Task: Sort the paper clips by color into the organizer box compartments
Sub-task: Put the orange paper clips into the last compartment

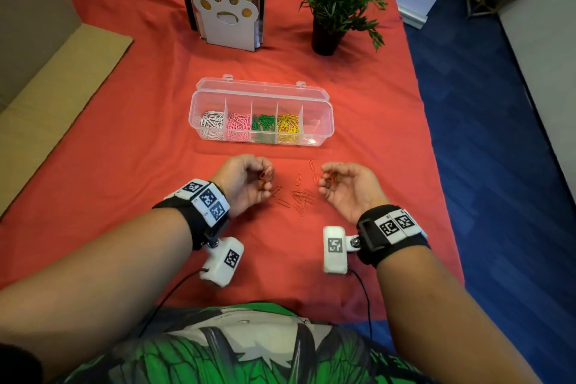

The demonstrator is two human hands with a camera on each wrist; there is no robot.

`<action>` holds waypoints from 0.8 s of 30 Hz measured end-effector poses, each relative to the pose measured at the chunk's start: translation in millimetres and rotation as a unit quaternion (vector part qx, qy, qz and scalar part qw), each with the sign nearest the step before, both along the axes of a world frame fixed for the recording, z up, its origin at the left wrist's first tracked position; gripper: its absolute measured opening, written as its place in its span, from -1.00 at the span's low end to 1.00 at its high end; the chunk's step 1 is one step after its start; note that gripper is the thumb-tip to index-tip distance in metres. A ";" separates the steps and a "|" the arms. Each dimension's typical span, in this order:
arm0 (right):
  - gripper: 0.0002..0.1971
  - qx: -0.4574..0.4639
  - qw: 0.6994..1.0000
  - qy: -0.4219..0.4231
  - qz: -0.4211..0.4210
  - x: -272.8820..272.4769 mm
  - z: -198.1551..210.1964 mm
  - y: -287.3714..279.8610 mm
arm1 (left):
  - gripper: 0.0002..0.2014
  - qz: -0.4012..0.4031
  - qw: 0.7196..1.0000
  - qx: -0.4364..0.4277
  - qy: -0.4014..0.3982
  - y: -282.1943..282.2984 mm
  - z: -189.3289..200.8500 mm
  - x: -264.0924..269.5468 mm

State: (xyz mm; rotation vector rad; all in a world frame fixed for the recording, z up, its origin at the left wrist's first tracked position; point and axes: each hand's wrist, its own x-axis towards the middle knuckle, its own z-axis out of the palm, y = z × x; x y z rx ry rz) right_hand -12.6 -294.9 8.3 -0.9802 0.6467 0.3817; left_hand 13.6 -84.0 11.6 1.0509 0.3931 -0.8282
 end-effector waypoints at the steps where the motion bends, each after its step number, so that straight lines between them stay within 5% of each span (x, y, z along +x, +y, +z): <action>1: -0.77 -0.025 1.000 0.011 0.000 1.6 -0.4 1.0 | -0.85 0.003 1.000 -0.023 0.005 2.0 2.7 0.3; 4: -0.82 -0.216 0.974 0.032 0.057 11.2 -6.0 2.3 | -0.77 0.005 0.998 0.061 0.005 -5.0 -3.8 1.7; 6: -0.86 -0.424 0.892 0.027 0.151 17.2 -10.3 -1.5 | -0.80 -0.053 0.970 0.215 -0.099 -11.8 -14.8 0.1; 8: -0.93 -0.566 0.792 0.018 0.226 18.9 -13.6 -1.8 | -0.89 -0.159 0.872 0.379 -0.266 -11.6 -29.0 -0.7; 10: -0.63 -0.638 0.715 0.018 0.285 17.6 -21.7 2.3 | -0.76 -0.269 0.735 0.496 -0.376 -10.2 -33.3 -5.2; 11: -0.51 -0.662 0.683 0.016 0.309 16.3 -24.8 6.6 | -0.65 -0.299 0.689 0.526 -0.399 -9.6 -35.6 -6.7; 13: -0.42 -0.689 0.644 0.000 0.331 13.4 -29.1 16.8 | -0.54 -0.324 0.651 0.545 -0.417 -11.8 -35.5 -10.7; 20: -0.74 -0.706 0.615 -0.065 0.344 1.0 -34.8 33.0 | -0.67 -0.368 0.600 0.541 -0.460 -21.2 -35.9 -19.9; 22: -0.78 -0.671 0.642 -0.075 0.363 6.1 -30.1 26.3 | -0.68 -0.366 0.613 0.535 -0.452 -20.8 -38.2 -19.8; 24: -0.88 -0.602 0.715 -0.063 0.349 11.2 -26.3 16.6 | -0.70 -0.343 0.647 0.522 -0.437 -18.2 -38.5 -17.5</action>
